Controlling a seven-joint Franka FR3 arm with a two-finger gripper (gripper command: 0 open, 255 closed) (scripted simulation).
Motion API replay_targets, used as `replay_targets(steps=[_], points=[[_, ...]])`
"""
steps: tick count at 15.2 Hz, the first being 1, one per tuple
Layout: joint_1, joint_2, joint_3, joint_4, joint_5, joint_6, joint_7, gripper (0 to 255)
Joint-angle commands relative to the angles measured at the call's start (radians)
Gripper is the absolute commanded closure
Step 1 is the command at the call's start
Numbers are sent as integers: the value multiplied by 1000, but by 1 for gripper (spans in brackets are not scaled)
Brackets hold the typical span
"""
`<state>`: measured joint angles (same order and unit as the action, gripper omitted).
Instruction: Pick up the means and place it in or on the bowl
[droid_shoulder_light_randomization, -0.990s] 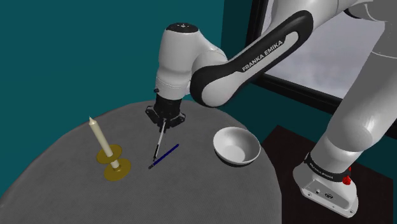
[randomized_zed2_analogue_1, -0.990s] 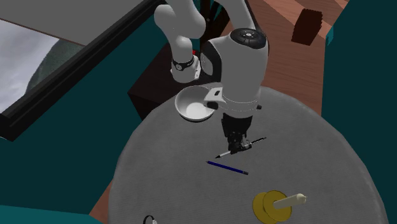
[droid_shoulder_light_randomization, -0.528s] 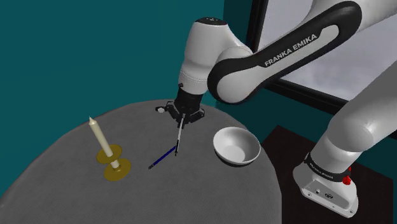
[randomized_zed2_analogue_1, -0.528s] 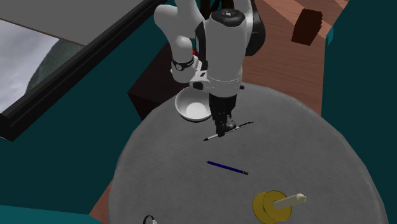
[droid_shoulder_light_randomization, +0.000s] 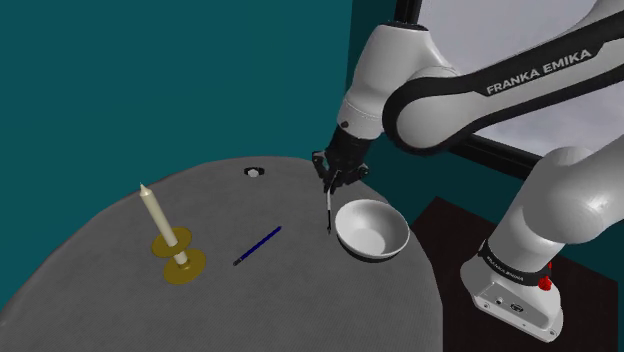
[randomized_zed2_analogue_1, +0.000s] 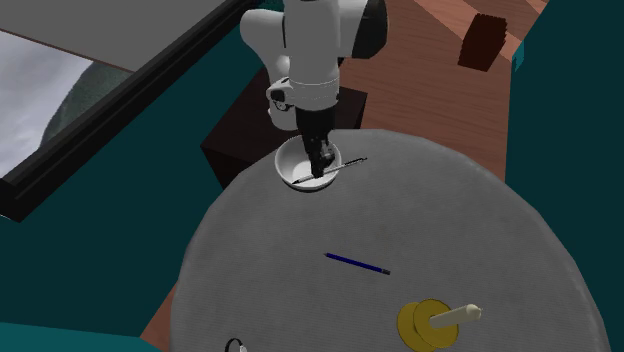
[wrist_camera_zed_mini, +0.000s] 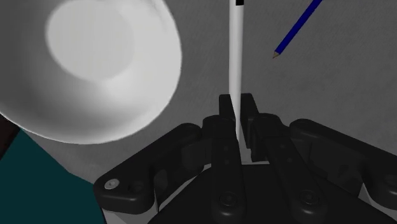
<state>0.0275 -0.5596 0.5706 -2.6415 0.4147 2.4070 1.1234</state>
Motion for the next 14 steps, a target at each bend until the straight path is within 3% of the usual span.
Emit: replay_targets(steps=[1, 8, 14], points=[[27, -81, -54, -61, 21, -31, -48, 255], [70, -386, -214, -247, 8, -183, -159, 255], [88, -342, -190, -308, 44, -79, -170, 255]])
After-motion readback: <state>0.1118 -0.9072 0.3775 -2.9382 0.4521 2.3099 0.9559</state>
